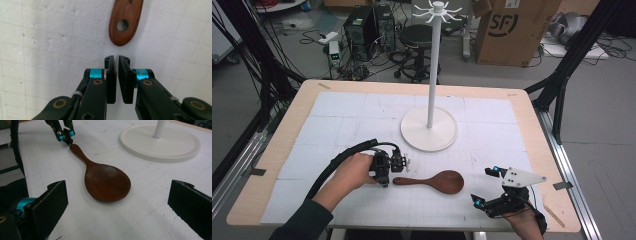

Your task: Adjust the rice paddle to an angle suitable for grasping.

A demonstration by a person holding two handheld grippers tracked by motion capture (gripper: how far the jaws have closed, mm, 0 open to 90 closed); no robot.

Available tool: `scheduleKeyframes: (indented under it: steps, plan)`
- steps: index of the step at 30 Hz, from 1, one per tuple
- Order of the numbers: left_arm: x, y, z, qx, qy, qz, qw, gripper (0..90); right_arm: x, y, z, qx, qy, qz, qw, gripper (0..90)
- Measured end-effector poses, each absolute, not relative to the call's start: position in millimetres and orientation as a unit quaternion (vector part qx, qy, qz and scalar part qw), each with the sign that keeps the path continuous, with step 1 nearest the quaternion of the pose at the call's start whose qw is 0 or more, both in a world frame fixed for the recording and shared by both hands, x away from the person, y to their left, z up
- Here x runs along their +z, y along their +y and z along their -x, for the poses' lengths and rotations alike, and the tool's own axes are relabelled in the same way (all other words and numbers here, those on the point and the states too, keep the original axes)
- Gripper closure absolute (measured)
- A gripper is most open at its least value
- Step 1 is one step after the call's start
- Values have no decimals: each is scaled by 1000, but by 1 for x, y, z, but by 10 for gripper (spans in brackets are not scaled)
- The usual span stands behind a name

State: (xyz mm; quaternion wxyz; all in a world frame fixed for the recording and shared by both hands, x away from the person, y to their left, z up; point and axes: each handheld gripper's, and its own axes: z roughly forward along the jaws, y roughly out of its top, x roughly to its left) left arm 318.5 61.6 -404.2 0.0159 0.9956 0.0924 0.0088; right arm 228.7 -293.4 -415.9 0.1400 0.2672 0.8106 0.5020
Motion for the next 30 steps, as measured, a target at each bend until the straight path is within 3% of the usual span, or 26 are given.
scheduleKeyframes:
  steps: [8,30]
  plan:
    - [-404,60,-320,5,107,-994,21,897,-416,-294,-229,503,810,-266,145,15]
    - [-408,44,-331,-4,124,-991,54,898,-417,-293,-229,502,809,-269,142,15]
